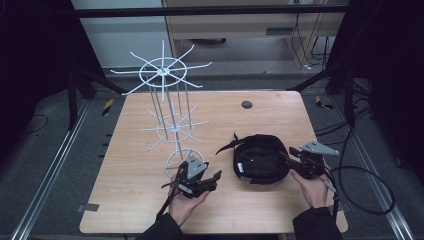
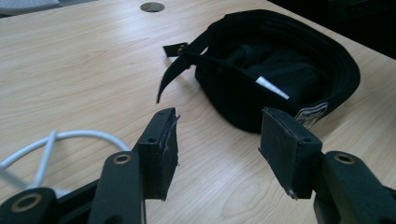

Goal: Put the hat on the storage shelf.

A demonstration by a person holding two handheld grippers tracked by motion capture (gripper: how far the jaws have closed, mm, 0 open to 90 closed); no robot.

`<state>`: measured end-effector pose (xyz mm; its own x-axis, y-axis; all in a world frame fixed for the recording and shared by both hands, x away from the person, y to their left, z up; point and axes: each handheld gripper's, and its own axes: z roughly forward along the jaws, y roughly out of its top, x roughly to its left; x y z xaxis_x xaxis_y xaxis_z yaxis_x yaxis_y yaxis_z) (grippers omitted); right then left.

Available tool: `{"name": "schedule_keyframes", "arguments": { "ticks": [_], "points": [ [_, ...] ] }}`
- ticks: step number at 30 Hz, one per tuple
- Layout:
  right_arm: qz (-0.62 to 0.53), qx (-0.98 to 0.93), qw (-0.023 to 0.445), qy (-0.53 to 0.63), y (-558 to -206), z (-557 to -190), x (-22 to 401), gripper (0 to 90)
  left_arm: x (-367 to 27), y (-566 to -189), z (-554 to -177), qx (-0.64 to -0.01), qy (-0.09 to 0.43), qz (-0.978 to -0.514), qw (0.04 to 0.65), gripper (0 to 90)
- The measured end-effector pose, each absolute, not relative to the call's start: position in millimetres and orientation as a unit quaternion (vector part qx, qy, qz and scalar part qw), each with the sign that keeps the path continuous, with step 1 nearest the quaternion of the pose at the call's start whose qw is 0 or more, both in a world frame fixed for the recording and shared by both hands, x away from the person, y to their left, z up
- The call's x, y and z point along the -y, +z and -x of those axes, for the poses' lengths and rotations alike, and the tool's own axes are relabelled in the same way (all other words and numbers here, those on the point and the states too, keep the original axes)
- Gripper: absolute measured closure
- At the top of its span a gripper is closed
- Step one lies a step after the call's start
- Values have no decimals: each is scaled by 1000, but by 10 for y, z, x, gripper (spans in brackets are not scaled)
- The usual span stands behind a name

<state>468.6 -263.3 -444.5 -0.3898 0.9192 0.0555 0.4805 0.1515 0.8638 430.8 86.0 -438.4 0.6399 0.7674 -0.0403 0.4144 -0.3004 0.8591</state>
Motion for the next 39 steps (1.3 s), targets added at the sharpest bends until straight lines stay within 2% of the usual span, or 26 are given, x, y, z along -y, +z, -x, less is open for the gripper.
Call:
{"name": "schedule_keyframes", "arguments": {
  "ticks": [16, 23, 27, 29, 35, 39],
  "points": [
    [-503, -726, 249, 398, -4607, -4792, 2680, 589, -266, -4352, -4553, -372, 184, -789, 453, 451],
    [-511, -732, 246, 379, -4693, -4845, 2717, 601, -59, -4507, -4659, -385, 172, -800, 426, 453],
    [-516, -738, 236, 365, -4764, -4881, 2726, 621, -25, -4600, -4694, -393, 163, -808, 407, 536],
    [-518, -739, 230, 364, -4773, -4885, 2721, 632, -27, -4615, -4702, -398, 159, -806, 408, 540],
    [-525, -745, 214, 351, -4819, -4912, 2700, 730, -49, -4648, -4728, -407, 148, -808, 399, 612],
    [-527, -738, 205, 368, -4776, -4886, 2705, 813, -43, -4681, -4733, -413, 138, -806, 400, 705]
  ]
}}
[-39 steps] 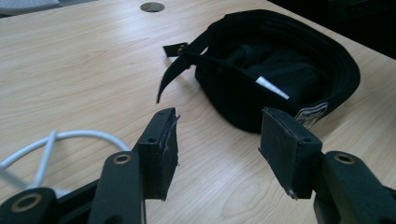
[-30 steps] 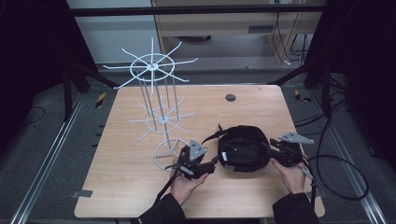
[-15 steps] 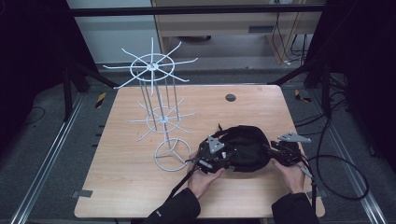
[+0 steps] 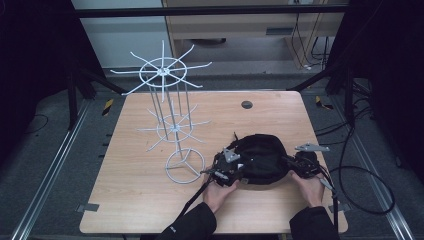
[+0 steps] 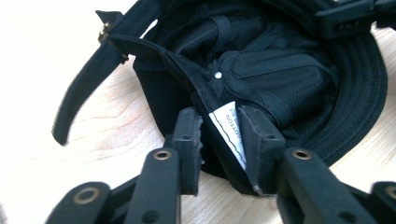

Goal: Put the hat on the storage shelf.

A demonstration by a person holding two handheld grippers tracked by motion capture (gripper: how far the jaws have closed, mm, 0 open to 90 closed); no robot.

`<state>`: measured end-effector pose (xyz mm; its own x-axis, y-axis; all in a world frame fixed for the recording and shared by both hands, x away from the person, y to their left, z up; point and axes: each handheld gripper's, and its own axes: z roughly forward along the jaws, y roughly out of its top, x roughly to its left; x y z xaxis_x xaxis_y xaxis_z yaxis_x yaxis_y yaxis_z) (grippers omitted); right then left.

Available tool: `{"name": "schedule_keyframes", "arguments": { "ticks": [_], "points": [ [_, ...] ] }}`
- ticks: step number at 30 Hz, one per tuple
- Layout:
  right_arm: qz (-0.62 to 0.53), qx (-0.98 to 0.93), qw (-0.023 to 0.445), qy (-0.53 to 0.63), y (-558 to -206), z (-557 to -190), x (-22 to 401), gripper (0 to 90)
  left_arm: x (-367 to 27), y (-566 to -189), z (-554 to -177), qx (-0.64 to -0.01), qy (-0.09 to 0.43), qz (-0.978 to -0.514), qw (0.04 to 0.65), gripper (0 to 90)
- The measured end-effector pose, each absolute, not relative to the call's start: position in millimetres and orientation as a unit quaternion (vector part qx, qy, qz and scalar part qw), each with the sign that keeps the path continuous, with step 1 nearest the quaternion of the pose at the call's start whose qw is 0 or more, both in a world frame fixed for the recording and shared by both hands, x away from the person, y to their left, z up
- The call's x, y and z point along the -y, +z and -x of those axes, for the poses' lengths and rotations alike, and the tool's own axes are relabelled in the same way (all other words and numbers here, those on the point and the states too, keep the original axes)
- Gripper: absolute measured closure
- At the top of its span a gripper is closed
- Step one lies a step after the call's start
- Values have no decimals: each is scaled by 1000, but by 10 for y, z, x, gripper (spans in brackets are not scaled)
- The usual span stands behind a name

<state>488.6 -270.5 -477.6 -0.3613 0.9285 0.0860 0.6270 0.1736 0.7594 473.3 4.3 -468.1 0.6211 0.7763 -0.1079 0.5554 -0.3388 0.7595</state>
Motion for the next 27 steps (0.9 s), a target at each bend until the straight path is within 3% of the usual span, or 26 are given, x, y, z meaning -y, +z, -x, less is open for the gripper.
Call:
{"name": "schedule_keyframes", "arguments": {
  "ticks": [5, 14, 27],
  "points": [
    [-505, -726, 230, 408, -4611, -4766, 2679, 827, -67, -4694, -4747, -415, 143, -799, 410, 773],
    [-434, -717, 290, 463, -4385, -4485, 2575, 829, -74, -4746, -4852, -435, 151, -778, 427, 799],
    [-370, -725, 289, 504, -4315, -4225, 2489, 835, 7, -4856, -4940, -426, 153, -785, 422, 788]
  ]
}}
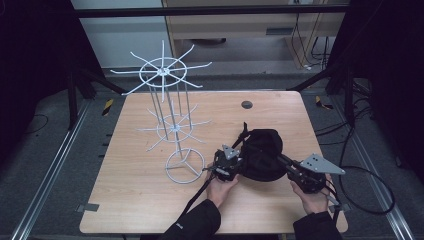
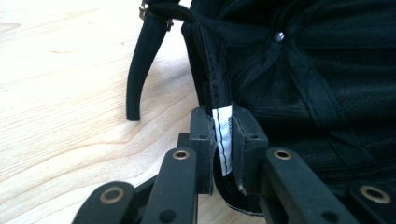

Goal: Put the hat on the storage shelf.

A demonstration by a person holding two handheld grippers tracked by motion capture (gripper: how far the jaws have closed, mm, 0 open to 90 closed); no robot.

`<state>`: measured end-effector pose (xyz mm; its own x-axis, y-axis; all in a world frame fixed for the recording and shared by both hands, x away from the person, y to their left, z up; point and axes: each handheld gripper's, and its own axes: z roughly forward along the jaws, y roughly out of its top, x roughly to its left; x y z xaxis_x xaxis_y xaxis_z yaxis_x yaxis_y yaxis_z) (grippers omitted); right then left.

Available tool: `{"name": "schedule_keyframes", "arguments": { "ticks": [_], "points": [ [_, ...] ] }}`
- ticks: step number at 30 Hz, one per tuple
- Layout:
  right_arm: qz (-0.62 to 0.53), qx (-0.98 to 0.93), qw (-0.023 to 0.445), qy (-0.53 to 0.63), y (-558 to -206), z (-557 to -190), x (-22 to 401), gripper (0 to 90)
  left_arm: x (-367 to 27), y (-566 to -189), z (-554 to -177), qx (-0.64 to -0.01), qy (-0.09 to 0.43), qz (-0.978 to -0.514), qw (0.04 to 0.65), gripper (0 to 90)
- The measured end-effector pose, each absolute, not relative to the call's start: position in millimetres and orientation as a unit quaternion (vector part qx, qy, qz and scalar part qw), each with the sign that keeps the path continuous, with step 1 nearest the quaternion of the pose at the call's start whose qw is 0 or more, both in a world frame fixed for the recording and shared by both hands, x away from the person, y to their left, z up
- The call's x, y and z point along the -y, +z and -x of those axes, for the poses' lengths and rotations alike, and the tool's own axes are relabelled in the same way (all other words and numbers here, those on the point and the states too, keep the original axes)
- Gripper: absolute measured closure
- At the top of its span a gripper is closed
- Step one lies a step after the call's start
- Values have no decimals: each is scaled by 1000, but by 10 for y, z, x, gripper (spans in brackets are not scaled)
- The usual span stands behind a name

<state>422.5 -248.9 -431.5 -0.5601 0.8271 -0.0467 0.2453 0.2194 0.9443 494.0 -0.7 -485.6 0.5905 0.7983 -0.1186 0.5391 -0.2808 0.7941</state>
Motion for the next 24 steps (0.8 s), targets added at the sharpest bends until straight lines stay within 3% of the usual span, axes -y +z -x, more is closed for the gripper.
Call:
{"name": "schedule_keyframes", "arguments": {
  "ticks": [10, 16, 24],
  "points": [
    [-357, -735, 291, 498, -4310, -4129, 2475, 837, -46, -4866, -4999, -409, 119, -788, 445, 735],
    [-372, -726, 310, 489, -4279, -4118, 2538, 840, -74, -4779, -4922, -392, 117, -801, 438, 580],
    [-384, -720, 322, 480, -4280, -4092, 2595, 844, -242, -4519, -4727, -382, 127, -795, 453, 492]
  ]
}}
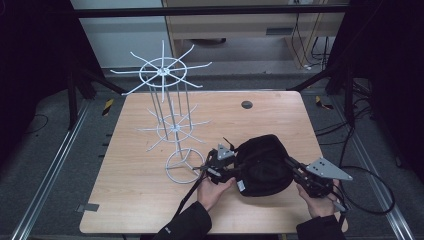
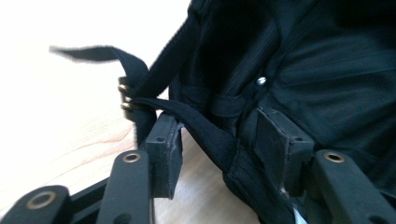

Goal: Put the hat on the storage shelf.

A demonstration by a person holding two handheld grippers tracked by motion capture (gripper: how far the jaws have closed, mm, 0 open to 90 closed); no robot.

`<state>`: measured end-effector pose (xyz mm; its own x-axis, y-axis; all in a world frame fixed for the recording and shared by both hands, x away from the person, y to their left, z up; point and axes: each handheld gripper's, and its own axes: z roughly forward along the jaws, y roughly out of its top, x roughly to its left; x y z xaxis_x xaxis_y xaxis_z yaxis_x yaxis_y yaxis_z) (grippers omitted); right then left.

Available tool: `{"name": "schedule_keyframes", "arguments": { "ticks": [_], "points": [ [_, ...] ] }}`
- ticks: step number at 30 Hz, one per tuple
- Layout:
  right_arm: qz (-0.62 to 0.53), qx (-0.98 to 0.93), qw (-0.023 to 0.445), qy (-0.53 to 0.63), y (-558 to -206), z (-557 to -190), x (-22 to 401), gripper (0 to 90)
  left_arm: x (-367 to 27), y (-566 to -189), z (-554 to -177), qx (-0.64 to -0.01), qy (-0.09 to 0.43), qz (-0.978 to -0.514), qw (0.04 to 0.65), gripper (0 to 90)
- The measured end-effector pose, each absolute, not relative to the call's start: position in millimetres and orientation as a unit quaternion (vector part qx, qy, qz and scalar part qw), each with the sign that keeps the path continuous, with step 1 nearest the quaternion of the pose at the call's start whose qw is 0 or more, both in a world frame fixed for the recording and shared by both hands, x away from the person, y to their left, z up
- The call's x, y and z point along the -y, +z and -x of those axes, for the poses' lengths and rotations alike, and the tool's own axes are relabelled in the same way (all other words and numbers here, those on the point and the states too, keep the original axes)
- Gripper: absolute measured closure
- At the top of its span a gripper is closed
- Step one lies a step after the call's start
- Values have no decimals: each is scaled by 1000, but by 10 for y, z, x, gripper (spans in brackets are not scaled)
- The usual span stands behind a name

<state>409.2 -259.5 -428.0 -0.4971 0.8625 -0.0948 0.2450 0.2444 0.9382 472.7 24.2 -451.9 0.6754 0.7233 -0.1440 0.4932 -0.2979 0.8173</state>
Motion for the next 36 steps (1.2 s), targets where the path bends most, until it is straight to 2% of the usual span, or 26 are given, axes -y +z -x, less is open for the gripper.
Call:
{"name": "schedule_keyframes", "arguments": {
  "ticks": [6, 13, 18, 26, 31, 34, 35, 36],
  "points": [
    [-387, -717, 335, 473, -4268, -4070, 2577, 844, -264, -4351, -4547, -372, 128, -800, 452, 464],
    [-389, -713, 343, 472, -4249, -4057, 2580, 845, -318, -4202, -4425, -357, 155, -800, 457, 435],
    [-379, -715, 344, 476, -4235, -4048, 2551, 845, -256, -4074, -4572, -346, 177, -794, 468, 398],
    [-359, -723, 343, 481, -4201, -4045, 2525, 844, 8, -4024, -4909, -325, 207, -811, 440, 392],
    [-351, -728, 335, 485, -4182, -4048, 2512, 843, 26, -4022, -4995, -315, 192, -810, 456, 452],
    [-349, -731, 329, 486, -4170, -4055, 2490, 842, 17, -4031, -5037, -313, 181, -812, 458, 528],
    [-348, -731, 328, 486, -4167, -4059, 2485, 841, 15, -4031, -5037, -314, 178, -813, 456, 579],
    [-348, -733, 323, 487, -4164, -4069, 2472, 840, 10, -4021, -5028, -315, 174, -815, 455, 681]
  ]
}}
